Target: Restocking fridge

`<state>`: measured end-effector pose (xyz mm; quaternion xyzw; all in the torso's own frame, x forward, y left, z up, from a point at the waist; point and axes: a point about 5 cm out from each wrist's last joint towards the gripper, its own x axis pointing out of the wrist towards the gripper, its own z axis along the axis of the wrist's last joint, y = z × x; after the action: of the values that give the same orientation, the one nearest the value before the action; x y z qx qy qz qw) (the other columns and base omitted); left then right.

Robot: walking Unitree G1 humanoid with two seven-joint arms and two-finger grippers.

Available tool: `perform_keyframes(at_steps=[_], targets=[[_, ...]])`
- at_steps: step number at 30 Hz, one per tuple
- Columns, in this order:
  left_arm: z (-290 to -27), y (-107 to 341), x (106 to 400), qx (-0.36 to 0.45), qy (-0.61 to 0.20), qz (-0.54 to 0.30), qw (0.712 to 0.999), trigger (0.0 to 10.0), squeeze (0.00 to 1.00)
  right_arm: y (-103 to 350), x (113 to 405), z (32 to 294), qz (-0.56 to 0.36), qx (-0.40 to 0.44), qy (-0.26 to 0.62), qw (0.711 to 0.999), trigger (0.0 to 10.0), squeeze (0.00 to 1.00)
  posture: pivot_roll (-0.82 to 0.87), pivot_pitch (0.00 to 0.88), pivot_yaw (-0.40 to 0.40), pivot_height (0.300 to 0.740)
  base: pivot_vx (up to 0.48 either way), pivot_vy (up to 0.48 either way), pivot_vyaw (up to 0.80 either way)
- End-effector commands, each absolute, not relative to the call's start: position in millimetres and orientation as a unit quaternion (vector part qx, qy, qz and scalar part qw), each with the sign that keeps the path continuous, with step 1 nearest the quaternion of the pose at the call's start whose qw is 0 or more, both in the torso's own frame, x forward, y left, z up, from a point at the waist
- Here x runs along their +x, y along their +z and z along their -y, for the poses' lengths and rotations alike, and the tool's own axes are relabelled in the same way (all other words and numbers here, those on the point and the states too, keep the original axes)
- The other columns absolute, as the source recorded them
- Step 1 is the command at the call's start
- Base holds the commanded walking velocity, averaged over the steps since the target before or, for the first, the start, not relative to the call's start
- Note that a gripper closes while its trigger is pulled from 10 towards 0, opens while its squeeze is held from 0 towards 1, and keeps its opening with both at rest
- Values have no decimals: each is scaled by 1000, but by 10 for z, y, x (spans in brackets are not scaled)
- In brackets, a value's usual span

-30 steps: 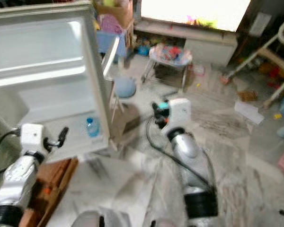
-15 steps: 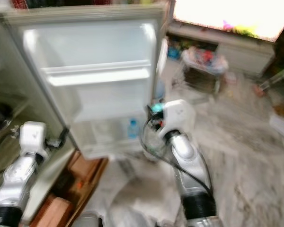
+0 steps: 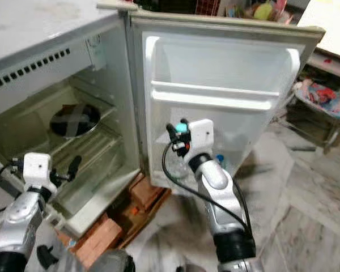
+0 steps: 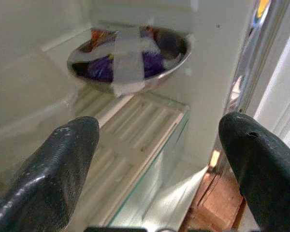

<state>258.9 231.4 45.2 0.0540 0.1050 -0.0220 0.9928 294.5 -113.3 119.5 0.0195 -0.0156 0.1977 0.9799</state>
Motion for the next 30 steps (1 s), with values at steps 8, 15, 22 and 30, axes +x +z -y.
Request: perform_keyframes(at_steps=[8,15,22,30], targets=[[-2230,526,2602,46,-49,-84,994,10000,0,1228,2974,1200,25,6,183,983,10000,0,100,0,-39,740,297,-145,0],[-2211,520,2616,45,-50,-86,994,10000,0,1227,2972,1217,25,9,186,982,10000,0,93,0,-35,740,415,-36,0],[-2204,531,2637,40,-49,-85,994,10000,0,1191,2956,1170,16,16,201,979,10000,0,99,0,-35,740,200,0,0],[-2204,525,2626,41,-46,-86,994,10000,0,1153,2919,1108,7,20,226,974,10000,0,104,0,-36,740,0,0,0]])
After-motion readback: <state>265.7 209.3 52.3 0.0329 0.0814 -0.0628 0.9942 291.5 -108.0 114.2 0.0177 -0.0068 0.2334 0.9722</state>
